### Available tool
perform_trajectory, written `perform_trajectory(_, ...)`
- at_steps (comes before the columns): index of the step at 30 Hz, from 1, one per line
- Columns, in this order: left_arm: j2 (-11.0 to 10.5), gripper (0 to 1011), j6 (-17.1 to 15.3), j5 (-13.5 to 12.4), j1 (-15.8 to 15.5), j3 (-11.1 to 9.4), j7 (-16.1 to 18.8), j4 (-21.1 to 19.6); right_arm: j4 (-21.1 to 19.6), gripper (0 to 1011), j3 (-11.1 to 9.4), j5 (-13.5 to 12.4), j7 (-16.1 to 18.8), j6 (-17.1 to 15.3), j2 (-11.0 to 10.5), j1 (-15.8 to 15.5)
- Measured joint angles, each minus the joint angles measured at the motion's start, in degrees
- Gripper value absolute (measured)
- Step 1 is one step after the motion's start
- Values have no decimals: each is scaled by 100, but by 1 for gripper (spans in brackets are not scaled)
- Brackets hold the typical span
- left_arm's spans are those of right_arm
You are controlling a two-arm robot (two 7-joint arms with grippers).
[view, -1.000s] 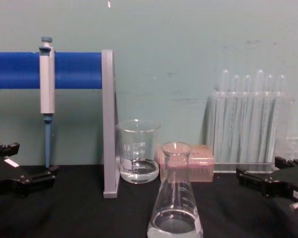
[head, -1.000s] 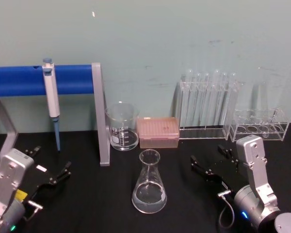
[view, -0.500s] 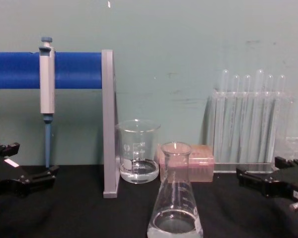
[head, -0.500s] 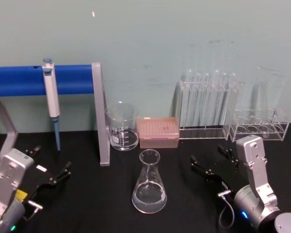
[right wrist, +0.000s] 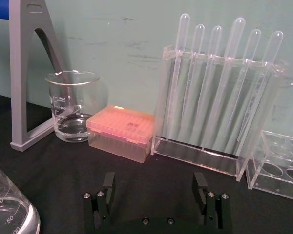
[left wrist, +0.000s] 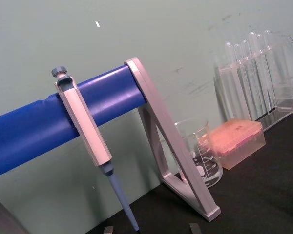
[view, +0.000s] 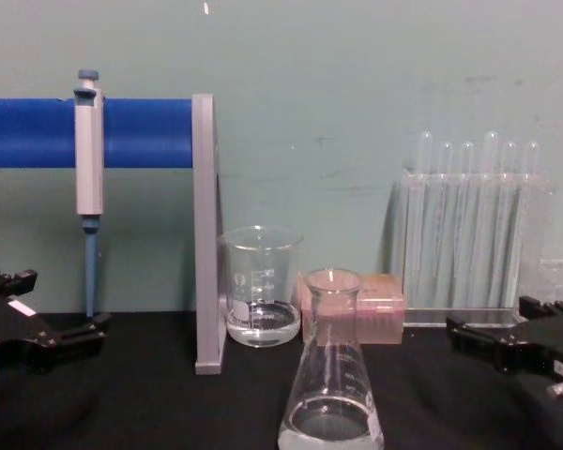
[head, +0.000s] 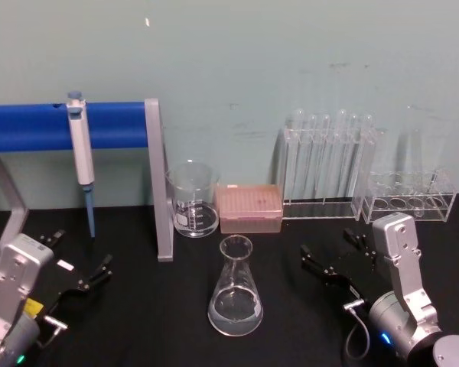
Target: Grasp the erlenmeyer flask with one hand, shake it three times, then place it back.
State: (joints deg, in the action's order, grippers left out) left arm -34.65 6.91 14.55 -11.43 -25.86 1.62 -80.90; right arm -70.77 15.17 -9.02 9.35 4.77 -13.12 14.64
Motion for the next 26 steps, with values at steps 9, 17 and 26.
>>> perform_trajectory(9, 0, 1001, 0, 0, 0, 0, 0, 0, 0, 1002, 0, 0, 0, 0, 0, 0)
perform_trajectory(17, 0, 1001, 0, 0, 0, 0, 0, 0, 0, 1002, 0, 0, 0, 0, 0, 0)
perform_trajectory(26, 0, 1001, 0, 0, 0, 0, 0, 0, 0, 1002, 0, 0, 0, 0, 0, 0)
